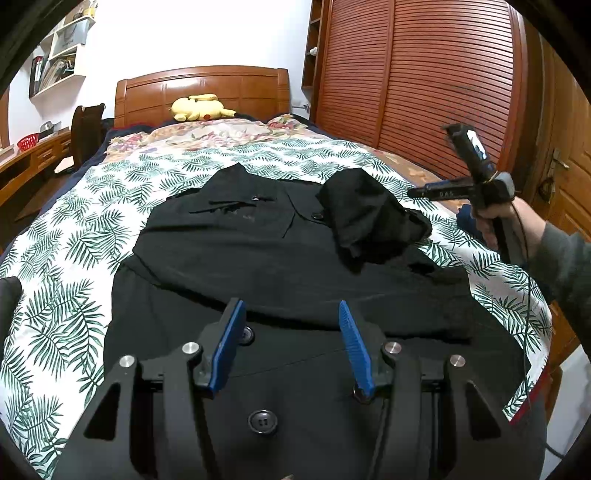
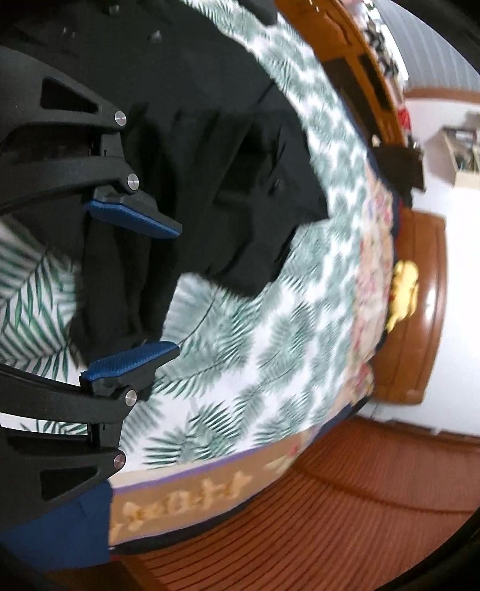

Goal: Fold large clothes
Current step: 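Lift the sleeve with the right gripper and fold it across the coat body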

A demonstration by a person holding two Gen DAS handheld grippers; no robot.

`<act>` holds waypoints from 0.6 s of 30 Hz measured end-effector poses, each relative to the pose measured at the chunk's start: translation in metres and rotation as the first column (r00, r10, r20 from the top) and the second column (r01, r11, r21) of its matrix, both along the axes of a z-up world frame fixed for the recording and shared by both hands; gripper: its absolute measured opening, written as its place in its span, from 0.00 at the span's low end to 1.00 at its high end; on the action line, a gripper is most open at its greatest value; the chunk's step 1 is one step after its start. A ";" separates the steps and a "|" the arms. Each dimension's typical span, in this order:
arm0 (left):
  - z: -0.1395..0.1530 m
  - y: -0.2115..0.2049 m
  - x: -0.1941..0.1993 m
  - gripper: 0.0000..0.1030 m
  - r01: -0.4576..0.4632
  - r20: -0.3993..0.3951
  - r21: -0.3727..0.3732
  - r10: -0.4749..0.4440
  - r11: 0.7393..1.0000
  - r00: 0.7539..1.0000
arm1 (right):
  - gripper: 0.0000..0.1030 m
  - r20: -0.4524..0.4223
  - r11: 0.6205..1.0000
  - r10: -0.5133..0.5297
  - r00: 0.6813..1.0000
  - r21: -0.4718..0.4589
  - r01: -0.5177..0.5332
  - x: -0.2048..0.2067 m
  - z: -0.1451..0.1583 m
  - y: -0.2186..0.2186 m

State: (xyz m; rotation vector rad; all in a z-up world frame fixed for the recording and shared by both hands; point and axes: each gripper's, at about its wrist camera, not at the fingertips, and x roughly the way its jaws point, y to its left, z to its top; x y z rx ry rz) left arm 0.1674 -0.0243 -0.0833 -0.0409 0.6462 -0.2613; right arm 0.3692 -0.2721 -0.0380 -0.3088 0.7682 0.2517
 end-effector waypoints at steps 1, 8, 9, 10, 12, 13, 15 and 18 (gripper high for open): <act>0.000 0.000 0.000 0.50 0.001 0.001 0.001 -0.001 1.000 1.000 | 0.58 -0.011 1.000 -0.020 1.000 -0.006 0.020 0.004 -0.005 -0.006; 0.000 -0.001 0.000 0.50 0.002 -0.003 0.003 -0.002 1.000 1.000 | 0.60 -0.097 0.989 -0.146 0.984 -0.031 0.144 0.031 -0.043 -0.048; 0.000 -0.001 0.000 0.50 0.003 -0.003 0.002 -0.003 1.000 1.000 | 0.61 -0.113 0.987 -0.161 0.980 -0.032 0.159 0.034 -0.049 -0.054; 0.000 -0.001 0.000 0.50 0.003 -0.003 0.003 -0.003 1.000 1.000 | 0.62 -0.125 0.985 -0.171 0.977 -0.032 0.168 0.035 -0.054 -0.057; 0.000 -0.001 0.000 0.50 0.003 -0.006 0.003 -0.003 1.000 1.000 | 0.65 -0.150 0.984 -0.181 0.972 -0.026 0.179 0.038 -0.063 -0.062; 0.000 -0.001 0.000 0.50 0.003 -0.007 0.004 -0.003 1.000 1.000 | 0.67 -0.163 0.983 -0.184 0.969 -0.023 0.183 0.039 -0.068 -0.064; -0.001 -0.002 0.001 0.50 0.002 -0.010 0.007 -0.002 1.000 1.000 | 0.68 -0.173 0.982 -0.188 0.967 -0.021 0.188 0.040 -0.073 -0.066; -0.001 -0.002 0.002 0.50 0.002 -0.012 0.009 -0.002 1.000 1.000 | 0.69 -0.200 0.980 -0.195 0.960 -0.010 0.197 0.041 -0.081 -0.067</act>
